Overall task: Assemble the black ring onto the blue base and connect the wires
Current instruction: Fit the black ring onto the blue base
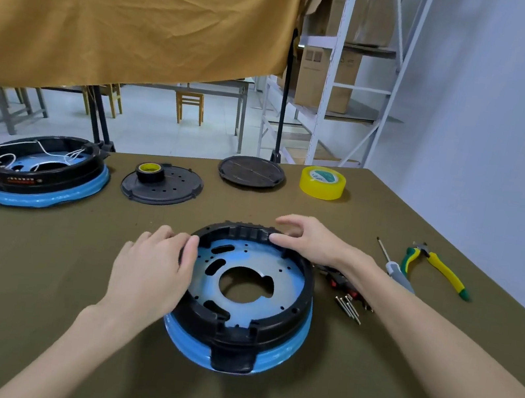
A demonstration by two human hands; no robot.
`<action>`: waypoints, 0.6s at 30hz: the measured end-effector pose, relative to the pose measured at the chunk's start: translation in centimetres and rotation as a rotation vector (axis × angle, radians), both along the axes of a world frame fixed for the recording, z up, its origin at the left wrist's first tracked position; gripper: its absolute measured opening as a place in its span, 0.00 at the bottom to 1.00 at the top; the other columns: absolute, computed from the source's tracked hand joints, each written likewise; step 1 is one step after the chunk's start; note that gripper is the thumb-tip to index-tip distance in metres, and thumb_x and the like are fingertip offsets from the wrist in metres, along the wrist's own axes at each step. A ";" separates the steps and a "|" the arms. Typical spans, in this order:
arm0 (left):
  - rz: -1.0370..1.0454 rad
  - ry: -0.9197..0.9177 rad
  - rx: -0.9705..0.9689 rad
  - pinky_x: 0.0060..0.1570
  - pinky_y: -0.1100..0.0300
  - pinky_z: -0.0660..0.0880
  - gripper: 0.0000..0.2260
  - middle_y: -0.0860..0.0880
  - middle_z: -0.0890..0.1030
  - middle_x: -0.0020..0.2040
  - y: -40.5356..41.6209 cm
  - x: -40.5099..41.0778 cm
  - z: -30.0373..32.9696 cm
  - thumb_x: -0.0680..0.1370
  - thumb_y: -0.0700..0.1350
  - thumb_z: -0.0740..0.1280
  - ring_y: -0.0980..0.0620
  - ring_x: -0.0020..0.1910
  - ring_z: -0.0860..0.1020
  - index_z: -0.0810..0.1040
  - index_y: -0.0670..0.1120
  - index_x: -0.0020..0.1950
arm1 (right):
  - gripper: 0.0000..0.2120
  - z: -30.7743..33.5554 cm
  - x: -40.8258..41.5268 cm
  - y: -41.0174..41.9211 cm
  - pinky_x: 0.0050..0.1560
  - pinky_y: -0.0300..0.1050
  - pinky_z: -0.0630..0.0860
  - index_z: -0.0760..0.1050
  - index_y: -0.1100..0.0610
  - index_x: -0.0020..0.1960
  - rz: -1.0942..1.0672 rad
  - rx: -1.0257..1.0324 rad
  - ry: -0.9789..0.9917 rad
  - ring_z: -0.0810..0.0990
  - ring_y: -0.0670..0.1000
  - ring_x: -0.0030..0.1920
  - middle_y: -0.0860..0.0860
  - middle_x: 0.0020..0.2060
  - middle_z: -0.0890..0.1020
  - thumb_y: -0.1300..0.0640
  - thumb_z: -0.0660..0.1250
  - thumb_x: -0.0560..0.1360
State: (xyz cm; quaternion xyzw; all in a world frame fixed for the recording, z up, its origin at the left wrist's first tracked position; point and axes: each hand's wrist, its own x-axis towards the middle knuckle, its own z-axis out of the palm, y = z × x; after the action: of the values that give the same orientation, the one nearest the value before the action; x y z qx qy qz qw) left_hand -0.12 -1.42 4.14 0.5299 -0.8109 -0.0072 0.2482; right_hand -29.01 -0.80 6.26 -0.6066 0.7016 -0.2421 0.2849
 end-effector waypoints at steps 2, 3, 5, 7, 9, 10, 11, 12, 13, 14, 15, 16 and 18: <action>0.012 0.016 -0.061 0.48 0.51 0.72 0.21 0.52 0.79 0.47 -0.1 0.2 -0.3 0.86 0.53 0.52 0.47 0.46 0.74 0.84 0.49 0.53 | 0.25 0.1 0.2 -0.3 0.59 0.46 0.75 0.77 0.54 0.69 -0.055 -0.045 0.092 0.80 0.51 0.57 0.53 0.59 0.83 0.38 0.66 0.80; -0.010 0.039 -0.082 0.51 0.51 0.72 0.19 0.52 0.80 0.52 -0.4 0.0 -0.4 0.86 0.52 0.55 0.47 0.49 0.74 0.85 0.48 0.53 | 0.23 0.0 0.1 0.1 0.54 0.46 0.75 0.79 0.55 0.63 -0.085 -0.048 0.132 0.80 0.50 0.53 0.51 0.54 0.83 0.37 0.63 0.81; -0.111 0.102 -0.099 0.58 0.51 0.70 0.16 0.50 0.78 0.61 -1.5 -0.8 0.0 0.85 0.51 0.58 0.46 0.59 0.74 0.85 0.48 0.56 | 0.23 -0.7 -0.3 1.4 0.46 0.48 0.77 0.79 0.55 0.50 -0.135 -0.017 0.146 0.82 0.51 0.41 0.51 0.41 0.83 0.37 0.59 0.83; -0.234 0.123 -0.020 0.66 0.50 0.67 0.16 0.51 0.76 0.70 -2.9 -2.0 0.5 0.86 0.51 0.57 0.47 0.70 0.71 0.83 0.51 0.64 | 0.22 -1.7 -0.1 3.1 0.39 0.47 0.78 0.72 0.55 0.42 -0.189 0.015 0.098 0.81 0.55 0.30 0.53 0.32 0.79 0.40 0.56 0.84; -0.315 0.023 0.102 0.74 0.48 0.62 0.19 0.53 0.69 0.78 -4.0 -3.4 0.7 0.87 0.54 0.54 0.49 0.79 0.62 0.75 0.55 0.75 | 0.22 -2.5 0.4 4.0 0.35 0.49 0.78 0.66 0.56 0.38 -0.216 -0.015 0.113 0.83 0.60 0.30 0.57 0.30 0.76 0.45 0.54 0.85; -0.326 -0.055 0.159 0.76 0.47 0.59 0.21 0.54 0.64 0.81 -4.4 -3.9 0.5 0.87 0.56 0.52 0.49 0.81 0.59 0.69 0.57 0.79 | 0.22 -2.7 0.6 4.1 0.36 0.52 0.78 0.63 0.57 0.37 -0.210 -0.052 0.134 0.83 0.64 0.33 0.59 0.30 0.73 0.47 0.53 0.86; -0.321 -0.116 0.208 0.77 0.46 0.58 0.22 0.55 0.61 0.83 -4.6 -4.2 0.3 0.87 0.57 0.50 0.49 0.82 0.57 0.65 0.58 0.81 | 0.22 -2.8 0.8 3.9 0.37 0.55 0.78 0.62 0.57 0.37 -0.194 -0.075 0.144 0.82 0.67 0.36 0.60 0.31 0.72 0.49 0.52 0.87; -0.306 -0.141 0.244 0.77 0.46 0.58 0.22 0.56 0.58 0.84 -4.7 -4.3 -0.1 0.87 0.58 0.49 0.49 0.82 0.56 0.62 0.59 0.82 | 0.22 -2.6 0.9 3.6 0.39 0.59 0.81 0.63 0.59 0.37 -0.178 -0.075 0.134 0.82 0.68 0.38 0.62 0.32 0.72 0.50 0.52 0.87; -0.287 -0.133 0.267 0.77 0.46 0.59 0.23 0.57 0.57 0.84 -4.7 -4.2 -0.4 0.87 0.59 0.49 0.49 0.82 0.57 0.61 0.59 0.82 | 0.23 -2.4 0.8 3.2 0.41 0.61 0.83 0.66 0.60 0.37 -0.163 -0.066 0.096 0.83 0.67 0.38 0.63 0.32 0.74 0.49 0.52 0.87; -0.263 -0.115 0.282 0.77 0.46 0.60 0.24 0.57 0.56 0.84 -4.5 -4.0 -0.5 0.87 0.60 0.48 0.48 0.82 0.57 0.60 0.59 0.83 | 0.25 -2.2 0.5 2.9 0.41 0.58 0.84 0.68 0.61 0.37 -0.144 -0.056 0.043 0.84 0.63 0.37 0.62 0.32 0.77 0.48 0.53 0.87; -0.230 -0.103 0.294 0.76 0.46 0.61 0.24 0.57 0.56 0.84 -4.2 -3.9 -0.7 0.87 0.60 0.48 0.48 0.82 0.56 0.59 0.58 0.83 | 0.26 -2.1 0.2 2.5 0.37 0.53 0.85 0.70 0.62 0.36 -0.123 -0.048 -0.006 0.84 0.59 0.35 0.58 0.31 0.78 0.47 0.53 0.87; -0.190 -0.095 0.301 0.76 0.46 0.61 0.25 0.56 0.55 0.84 -3.8 -3.8 -0.7 0.86 0.60 0.48 0.47 0.82 0.56 0.59 0.57 0.84 | 0.27 -2.0 0.0 2.1 0.32 0.47 0.83 0.70 0.60 0.35 -0.099 -0.042 -0.033 0.83 0.54 0.32 0.54 0.29 0.78 0.46 0.54 0.87; -0.113 -0.079 0.312 0.76 0.44 0.61 0.26 0.55 0.55 0.85 -2.8 -3.9 -0.8 0.86 0.60 0.47 0.46 0.82 0.56 0.58 0.55 0.84 | 0.26 -1.6 0.2 1.1 0.27 0.36 0.75 0.67 0.57 0.34 -0.067 -0.050 -0.013 0.76 0.46 0.25 0.49 0.26 0.74 0.46 0.54 0.87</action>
State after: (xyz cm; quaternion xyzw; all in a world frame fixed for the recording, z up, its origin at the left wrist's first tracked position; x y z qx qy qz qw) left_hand -4.05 -4.23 3.36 0.5155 -0.8375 -0.1260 0.1303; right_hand -28.78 0.31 4.65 -0.5881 0.7133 -0.2728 0.2662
